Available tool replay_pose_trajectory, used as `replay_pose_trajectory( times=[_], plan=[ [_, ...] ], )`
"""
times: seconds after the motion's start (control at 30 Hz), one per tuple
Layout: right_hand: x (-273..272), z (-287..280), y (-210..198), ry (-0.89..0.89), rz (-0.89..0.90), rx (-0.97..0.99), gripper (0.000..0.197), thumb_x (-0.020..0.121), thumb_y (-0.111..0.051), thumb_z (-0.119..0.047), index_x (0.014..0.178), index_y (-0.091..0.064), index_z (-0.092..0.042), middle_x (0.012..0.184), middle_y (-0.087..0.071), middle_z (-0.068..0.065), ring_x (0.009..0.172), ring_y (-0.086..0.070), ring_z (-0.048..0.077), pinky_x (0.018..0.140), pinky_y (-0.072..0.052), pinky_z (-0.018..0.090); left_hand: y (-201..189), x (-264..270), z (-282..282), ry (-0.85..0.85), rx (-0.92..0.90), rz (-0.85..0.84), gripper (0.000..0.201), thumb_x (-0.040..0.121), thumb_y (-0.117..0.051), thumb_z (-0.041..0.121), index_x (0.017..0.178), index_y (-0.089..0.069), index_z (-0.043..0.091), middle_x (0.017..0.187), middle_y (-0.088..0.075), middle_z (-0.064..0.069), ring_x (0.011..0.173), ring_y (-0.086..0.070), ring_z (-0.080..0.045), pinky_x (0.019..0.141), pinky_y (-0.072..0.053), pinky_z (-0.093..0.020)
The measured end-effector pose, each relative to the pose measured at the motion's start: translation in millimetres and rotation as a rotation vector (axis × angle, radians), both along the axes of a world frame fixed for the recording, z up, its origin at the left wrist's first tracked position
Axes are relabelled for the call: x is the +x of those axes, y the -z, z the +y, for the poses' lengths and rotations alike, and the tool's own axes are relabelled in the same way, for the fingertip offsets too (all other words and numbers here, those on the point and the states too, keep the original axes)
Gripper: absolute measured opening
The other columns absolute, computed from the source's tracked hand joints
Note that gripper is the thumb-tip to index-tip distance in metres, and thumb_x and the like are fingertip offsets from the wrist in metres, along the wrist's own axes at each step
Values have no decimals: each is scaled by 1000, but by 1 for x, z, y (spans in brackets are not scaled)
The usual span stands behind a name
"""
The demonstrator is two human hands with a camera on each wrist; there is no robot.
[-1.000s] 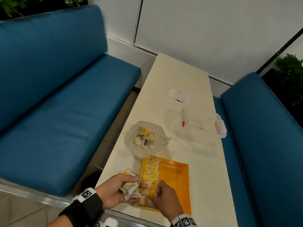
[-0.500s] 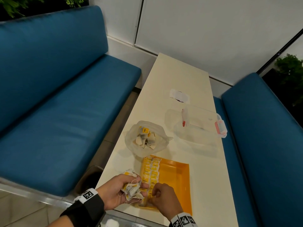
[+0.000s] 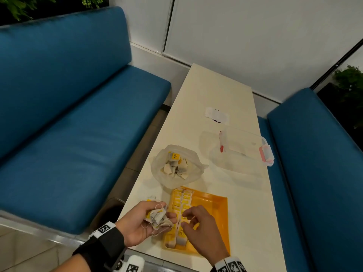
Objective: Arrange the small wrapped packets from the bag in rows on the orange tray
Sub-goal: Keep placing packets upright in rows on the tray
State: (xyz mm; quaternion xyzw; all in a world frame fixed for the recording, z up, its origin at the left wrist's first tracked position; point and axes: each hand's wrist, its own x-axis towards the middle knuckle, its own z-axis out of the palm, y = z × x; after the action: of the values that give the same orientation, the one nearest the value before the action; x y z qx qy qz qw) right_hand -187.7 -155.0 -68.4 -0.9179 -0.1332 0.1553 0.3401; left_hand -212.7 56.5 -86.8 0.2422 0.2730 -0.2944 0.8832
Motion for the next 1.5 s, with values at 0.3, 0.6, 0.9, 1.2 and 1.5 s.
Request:
replay_pose_trajectory(
  times=[0.3,0.6,0.9,1.2,1.5],
  plan=[
    [5,23,-25,-132,-31,217,19,80,-77,-24,84,-68,-41,91,-60,-11,77,-63,11,65,-44,11,-15,11,-11,-54,-77,-61,10,90,-58,9,94,-60,1,84,-62,-25,75,-66,-39,60,-61,-45],
    [23,16,-34,68,88,271,15,86,-72,-11,79,-66,-23,78,-68,-5,69,-65,12,65,-52,26,-16,10,-8,-40,13,-23,15,84,-64,12,97,-65,4,91,-66,-21,88,-69,-36,79,-59,-53],
    [30,5,-43,196,192,329,12,85,-70,-5,84,-59,-1,69,-68,19,60,-67,20,56,-51,33,-8,11,-6,-37,50,-1,17,88,-64,13,104,-62,6,105,-67,-27,96,-72,-38,77,-62,-49],
    [25,-6,-32,230,44,414,21,60,-58,-6,54,-39,-13,89,-73,-3,70,-61,6,57,-40,19,-6,9,-8,-41,70,33,29,83,-67,14,110,-63,4,111,-69,-29,96,-72,-38,80,-59,-50],
    [19,-15,-24,256,256,371,19,75,-66,15,79,-60,-3,80,-69,19,65,-67,25,59,-55,32,-6,8,-6,-47,83,32,22,95,-59,12,115,-60,2,111,-68,-31,92,-73,-39,80,-59,-50]
  ],
)
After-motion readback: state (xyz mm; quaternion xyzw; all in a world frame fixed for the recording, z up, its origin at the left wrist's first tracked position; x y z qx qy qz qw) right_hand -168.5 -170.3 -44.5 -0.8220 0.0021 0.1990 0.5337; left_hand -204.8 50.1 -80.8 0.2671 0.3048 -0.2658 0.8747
